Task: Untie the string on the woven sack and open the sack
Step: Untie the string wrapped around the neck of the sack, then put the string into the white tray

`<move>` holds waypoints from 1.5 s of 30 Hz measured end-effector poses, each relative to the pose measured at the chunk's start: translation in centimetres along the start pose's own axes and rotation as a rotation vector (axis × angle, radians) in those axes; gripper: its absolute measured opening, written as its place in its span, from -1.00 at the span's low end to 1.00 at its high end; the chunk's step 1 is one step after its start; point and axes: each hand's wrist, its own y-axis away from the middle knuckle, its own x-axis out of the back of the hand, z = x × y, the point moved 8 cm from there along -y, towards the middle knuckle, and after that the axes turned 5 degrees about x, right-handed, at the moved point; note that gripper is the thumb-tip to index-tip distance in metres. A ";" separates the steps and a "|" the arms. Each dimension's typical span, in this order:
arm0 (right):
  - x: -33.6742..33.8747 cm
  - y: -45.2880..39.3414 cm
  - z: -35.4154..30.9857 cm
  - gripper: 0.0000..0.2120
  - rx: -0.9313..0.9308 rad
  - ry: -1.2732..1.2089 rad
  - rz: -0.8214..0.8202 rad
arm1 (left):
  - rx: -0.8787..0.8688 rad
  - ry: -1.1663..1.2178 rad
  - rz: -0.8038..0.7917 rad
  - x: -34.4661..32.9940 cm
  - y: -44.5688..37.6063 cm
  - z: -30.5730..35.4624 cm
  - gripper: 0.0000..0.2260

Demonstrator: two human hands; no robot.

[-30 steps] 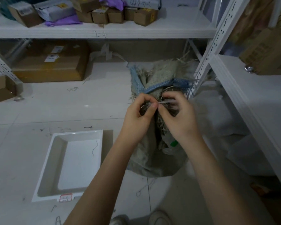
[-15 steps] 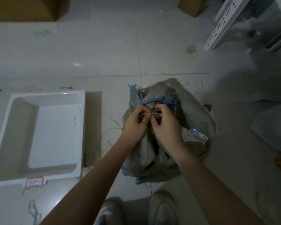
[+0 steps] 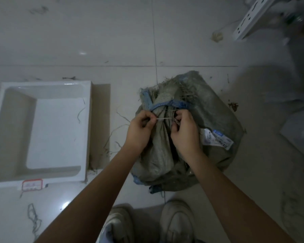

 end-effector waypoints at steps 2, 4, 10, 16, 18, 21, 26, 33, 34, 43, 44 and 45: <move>1.0 -0.1 -0.5 -0.76 0.006 0.007 -0.024 | 0.010 0.073 0.033 1.9 0.5 1.0 -0.82; 1.9 0.0 -1.3 -0.77 0.034 0.024 -0.044 | 0.014 0.167 0.056 3.6 1.1 2.0 -0.77; 4.4 1.0 -3.6 -0.73 0.070 0.119 -0.023 | 0.066 0.452 0.085 5.8 2.9 5.7 -0.83; 6.8 1.7 -4.0 -0.74 -0.009 0.207 0.036 | 0.093 0.644 0.143 7.0 4.0 9.0 -0.81; 7.8 1.9 -3.9 -0.72 -0.061 0.283 0.066 | 0.063 0.649 0.159 7.5 4.3 10.0 -0.81; 9.7 2.1 -5.5 -0.68 -0.012 0.315 0.168 | 0.013 0.632 0.183 8.3 4.5 11.3 -0.82; 10.8 3.3 -14.1 -0.57 0.526 0.214 0.235 | -0.016 0.612 0.125 7.5 4.6 12.9 -0.85; 6.8 1.0 -13.2 -0.91 0.592 0.382 0.157 | -0.053 0.572 0.101 6.8 4.5 12.4 -0.83; 6.5 0.9 -12.8 -0.91 0.603 0.382 0.168 | -0.045 0.560 0.118 7.0 4.4 11.9 -0.83; 4.1 0.8 -5.9 -0.72 0.473 0.427 -0.006 | 0.017 0.742 0.215 11.5 2.5 9.5 -0.76; 3.8 1.1 -6.1 -0.65 0.474 0.399 -0.037 | 0.018 0.765 0.194 11.5 2.6 9.5 -0.76; 3.8 1.3 -6.8 -0.61 0.469 0.355 -0.048 | 0.033 0.833 0.177 11.4 2.7 9.4 -0.75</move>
